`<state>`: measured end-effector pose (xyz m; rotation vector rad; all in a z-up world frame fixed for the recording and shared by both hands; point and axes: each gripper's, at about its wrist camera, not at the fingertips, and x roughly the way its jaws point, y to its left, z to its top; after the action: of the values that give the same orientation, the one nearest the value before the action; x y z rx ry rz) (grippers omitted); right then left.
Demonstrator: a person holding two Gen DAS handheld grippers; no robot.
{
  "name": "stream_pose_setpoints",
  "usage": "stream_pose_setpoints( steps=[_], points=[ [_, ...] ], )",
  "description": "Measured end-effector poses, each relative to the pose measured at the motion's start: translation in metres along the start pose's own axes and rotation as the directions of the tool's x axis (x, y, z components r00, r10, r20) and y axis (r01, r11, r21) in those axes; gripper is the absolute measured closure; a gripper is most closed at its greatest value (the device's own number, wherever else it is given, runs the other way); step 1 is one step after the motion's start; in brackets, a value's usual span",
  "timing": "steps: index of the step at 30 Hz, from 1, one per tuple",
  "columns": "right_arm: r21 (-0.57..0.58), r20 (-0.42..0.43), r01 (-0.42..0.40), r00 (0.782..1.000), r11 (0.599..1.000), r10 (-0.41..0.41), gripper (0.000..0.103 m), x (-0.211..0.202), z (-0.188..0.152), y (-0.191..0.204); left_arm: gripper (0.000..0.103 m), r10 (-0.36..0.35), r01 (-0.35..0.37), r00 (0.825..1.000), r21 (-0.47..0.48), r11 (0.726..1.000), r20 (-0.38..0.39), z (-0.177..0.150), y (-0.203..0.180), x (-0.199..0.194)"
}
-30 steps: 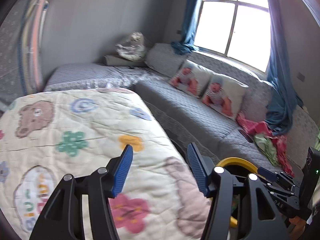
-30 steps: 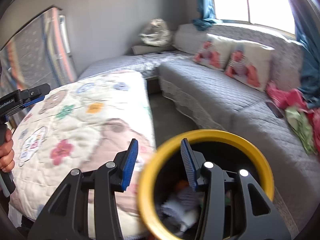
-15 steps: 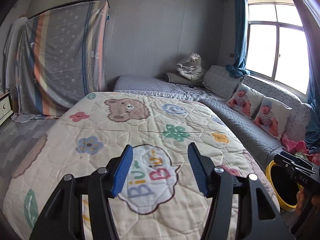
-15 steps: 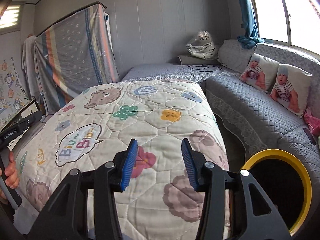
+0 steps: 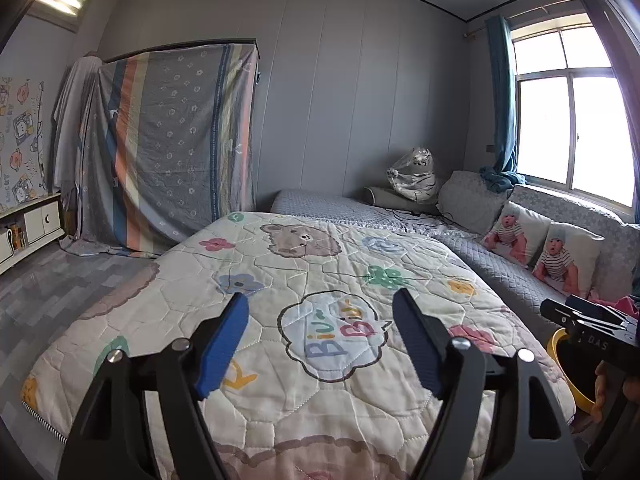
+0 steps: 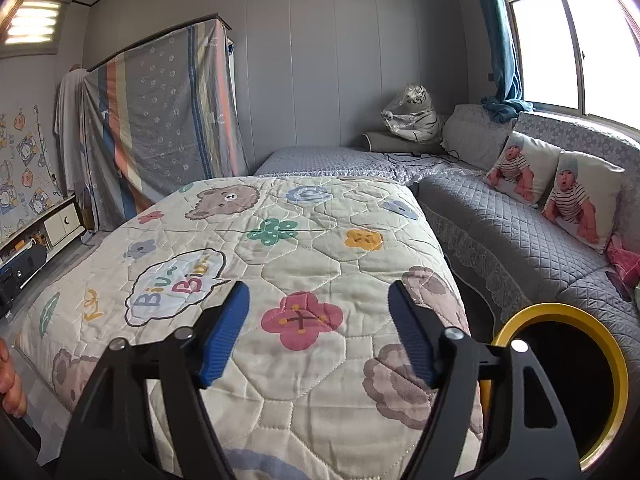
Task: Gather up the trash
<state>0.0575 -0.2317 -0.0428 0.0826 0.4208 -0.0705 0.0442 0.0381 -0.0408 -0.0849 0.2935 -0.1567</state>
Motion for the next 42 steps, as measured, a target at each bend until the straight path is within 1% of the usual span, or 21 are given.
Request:
stream_pose_setpoints(
  steps=[2, 4, 6, 7, 11, 16, 19, 21, 26, 42],
  points=[
    [-0.007, 0.015, 0.013, 1.000, 1.000, -0.013, 0.023, -0.005, -0.001, 0.002, 0.021, 0.008, -0.007, 1.000, -0.007, 1.000, 0.020, 0.002, 0.001, -0.006],
    [-0.010, 0.027, 0.038, 0.999, 0.999, -0.037, 0.017, -0.008, -0.001, 0.003, 0.011, 0.018, -0.017, 0.999, -0.019, 1.000, 0.036, 0.004, 0.002, -0.010],
    [0.007, 0.030, 0.054, 0.998, 0.999, -0.054, 0.013, -0.010, -0.001, 0.000, 0.008, 0.031, -0.029, 0.998, -0.028, 0.999, 0.057, 0.006, 0.002, -0.014],
    [0.013, 0.029, 0.066, 0.997, 0.998, -0.066, 0.011, -0.011, -0.001, -0.001, 0.008, 0.033, -0.032, 0.997, -0.022, 0.999, 0.063, 0.007, 0.002, -0.016],
    [0.027, 0.055, 0.128, 0.990, 0.991, -0.129, 0.008, -0.016, -0.003, -0.005, 0.008, 0.055, -0.055, 0.996, 0.000, 0.998, 0.070, 0.007, -0.003, -0.018],
    [0.032, 0.066, 0.165, 0.984, 0.986, -0.167, 0.008, -0.019, -0.005, -0.006, 0.008, 0.061, -0.060, 0.997, -0.006, 0.998, 0.055, 0.005, -0.004, -0.017],
    [0.014, 0.095, 0.173, 0.980, 0.985, -0.173, 0.008, -0.022, -0.005, -0.003, 0.008, 0.070, -0.070, 0.996, -0.005, 0.998, 0.064, 0.005, -0.004, -0.017],
    [-0.001, 0.105, 0.170, 0.980, 0.985, -0.169, 0.008, -0.024, -0.005, 0.000, 0.008, 0.074, -0.073, 0.995, -0.008, 0.997, 0.068, 0.004, -0.003, -0.018],
    [0.010, 0.104, 0.146, 0.984, 0.989, -0.147, 0.008, -0.026, -0.004, 0.001, 0.008, 0.066, -0.064, 0.996, -0.029, 0.998, 0.066, 0.006, -0.001, -0.018],
    [0.027, 0.082, 0.125, 0.988, 0.992, -0.127, 0.008, -0.022, -0.004, -0.001, 0.008, 0.067, -0.066, 0.994, -0.013, 0.998, 0.087, 0.013, -0.003, -0.021]
  ],
)
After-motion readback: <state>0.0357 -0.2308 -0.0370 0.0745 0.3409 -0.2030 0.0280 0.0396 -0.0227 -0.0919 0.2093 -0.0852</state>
